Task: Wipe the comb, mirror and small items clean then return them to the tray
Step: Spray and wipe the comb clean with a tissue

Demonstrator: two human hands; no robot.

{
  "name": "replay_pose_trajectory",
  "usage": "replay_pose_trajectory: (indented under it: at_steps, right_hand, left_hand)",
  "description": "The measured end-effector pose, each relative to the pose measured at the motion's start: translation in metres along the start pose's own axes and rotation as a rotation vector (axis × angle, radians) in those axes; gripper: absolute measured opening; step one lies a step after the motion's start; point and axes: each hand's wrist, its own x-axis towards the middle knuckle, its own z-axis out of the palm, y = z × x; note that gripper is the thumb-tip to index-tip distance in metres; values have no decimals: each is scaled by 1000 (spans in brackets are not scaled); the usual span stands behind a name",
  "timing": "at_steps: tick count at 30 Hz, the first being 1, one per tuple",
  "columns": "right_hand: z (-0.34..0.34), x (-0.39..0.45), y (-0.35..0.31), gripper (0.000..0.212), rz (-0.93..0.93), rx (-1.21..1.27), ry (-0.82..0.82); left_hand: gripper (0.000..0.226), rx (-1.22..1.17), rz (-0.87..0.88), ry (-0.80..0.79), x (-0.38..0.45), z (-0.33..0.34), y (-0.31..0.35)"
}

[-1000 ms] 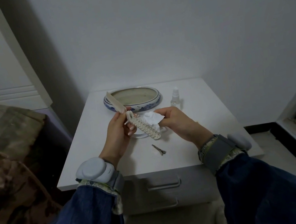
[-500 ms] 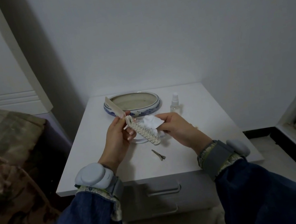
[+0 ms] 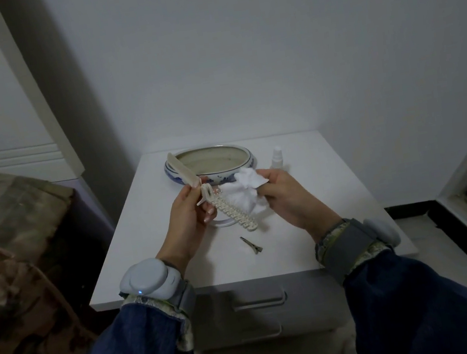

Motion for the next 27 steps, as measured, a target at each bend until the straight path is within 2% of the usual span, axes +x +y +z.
replay_pose_trajectory:
  at_steps: [4, 7, 9, 13, 18, 24, 27]
  right_hand:
    - [-5, 0, 2, 15, -25, -97, 54]
    - [1, 0, 8, 31, 13, -179, 7]
    - [3, 0, 7, 34, 29, -180, -22]
    - [7, -1, 7, 27, 22, -179, -54]
    - [8, -1, 7, 32, 43, -197, -128]
    - [6, 1, 8, 46, 28, -142, -99]
    - [5, 0, 7, 44, 24, -164, -110]
  left_hand:
    - [19, -24, -1, 10, 0, 0, 0]
    - [20, -15, 4, 10, 0, 1, 0]
    - [21, -8, 9, 5, -1, 1, 1]
    - [22, 15, 19, -11, -3, 2, 1]
    - [22, 14, -2, -31, -5, 4, 0]
    - [22, -42, -37, 26, -3, 4, 4]
    - [20, -53, -33, 76, 0, 2, 5]
